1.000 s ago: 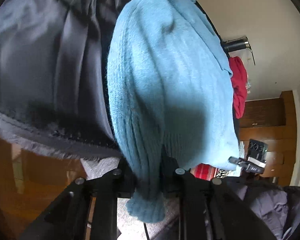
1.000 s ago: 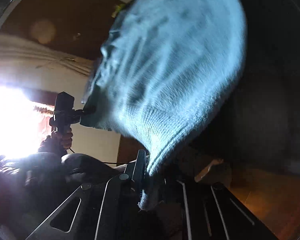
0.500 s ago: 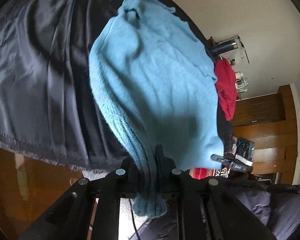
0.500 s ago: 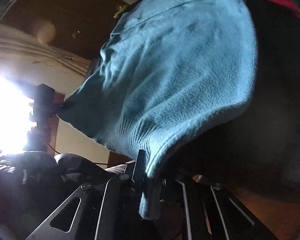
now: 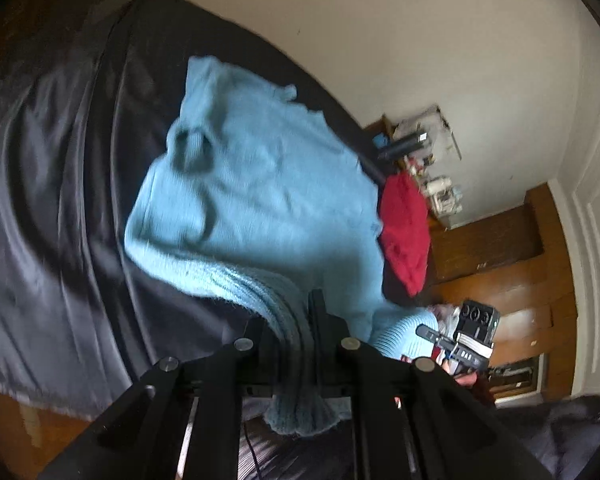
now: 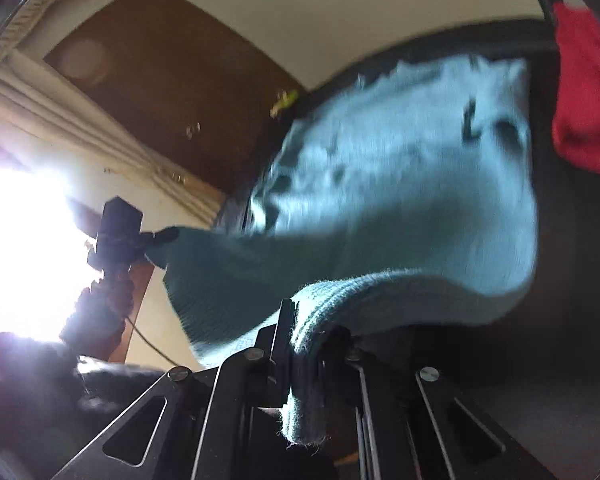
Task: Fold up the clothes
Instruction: 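Lift the hem with both grippers and fold it toward the collar, then lower the folded hem onto the sweater and open both grippers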
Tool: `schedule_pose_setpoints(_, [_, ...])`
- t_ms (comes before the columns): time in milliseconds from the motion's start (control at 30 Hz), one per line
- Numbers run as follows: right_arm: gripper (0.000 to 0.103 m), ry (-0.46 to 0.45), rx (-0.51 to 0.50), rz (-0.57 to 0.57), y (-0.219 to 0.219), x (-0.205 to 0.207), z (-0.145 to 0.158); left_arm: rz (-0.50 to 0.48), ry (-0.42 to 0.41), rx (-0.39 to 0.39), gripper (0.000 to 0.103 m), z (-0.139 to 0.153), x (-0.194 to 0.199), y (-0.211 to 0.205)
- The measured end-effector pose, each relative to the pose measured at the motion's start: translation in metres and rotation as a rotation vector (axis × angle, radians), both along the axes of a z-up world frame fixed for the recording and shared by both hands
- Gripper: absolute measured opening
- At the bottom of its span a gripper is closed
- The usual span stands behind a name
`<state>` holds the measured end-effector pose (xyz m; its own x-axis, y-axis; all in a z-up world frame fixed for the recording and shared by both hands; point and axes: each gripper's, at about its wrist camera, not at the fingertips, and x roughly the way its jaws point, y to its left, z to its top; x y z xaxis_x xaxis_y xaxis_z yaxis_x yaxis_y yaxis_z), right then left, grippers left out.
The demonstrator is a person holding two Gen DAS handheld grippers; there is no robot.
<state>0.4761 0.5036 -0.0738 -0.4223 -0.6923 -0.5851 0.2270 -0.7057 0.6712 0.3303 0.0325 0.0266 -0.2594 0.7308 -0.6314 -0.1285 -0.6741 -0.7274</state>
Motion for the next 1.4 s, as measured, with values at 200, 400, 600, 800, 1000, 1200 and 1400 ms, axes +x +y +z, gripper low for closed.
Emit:
schedule_pose_setpoints(200, [0.009, 0.072, 0.015, -0.129, 0.011, -0.039, 0.034, 0.061, 0.023, 0.038, 0.013, 0.012, -0.054, -0.010])
schedule_pose_setpoints(400, [0.009, 0.080, 0.017, -0.275, 0.039, -0.094, 0.054, 0.052, 0.049, 0.065, 0.013, 0.017, -0.127, 0.003])
schedule_pose_setpoints(600, [0.009, 0.051, 0.029, -0.396, 0.063, -0.152, 0.049, 0.027, 0.011, 0.069, 0.013, -0.006, -0.199, 0.027])
schedule_pose_setpoints(800, [0.009, -0.005, 0.087, -0.489, 0.071, -0.207, 0.028, 0.028, -0.053, 0.068, 0.013, -0.038, -0.255, 0.044])
schedule_pose_setpoints(1000, [0.009, -0.048, 0.137, -0.556, 0.078, -0.252, 0.007, 0.041, -0.106, 0.057, 0.013, -0.068, -0.299, 0.054])
schedule_pose_setpoints(1200, [0.009, -0.110, 0.231, -0.570, 0.076, -0.285, -0.017, 0.034, -0.151, 0.007, 0.013, -0.099, -0.324, 0.067])
schedule_pose_setpoints(1400, [0.011, -0.184, 0.243, -0.597, 0.080, -0.299, -0.040, 0.045, -0.197, 0.025, 0.038, -0.115, -0.333, 0.071])
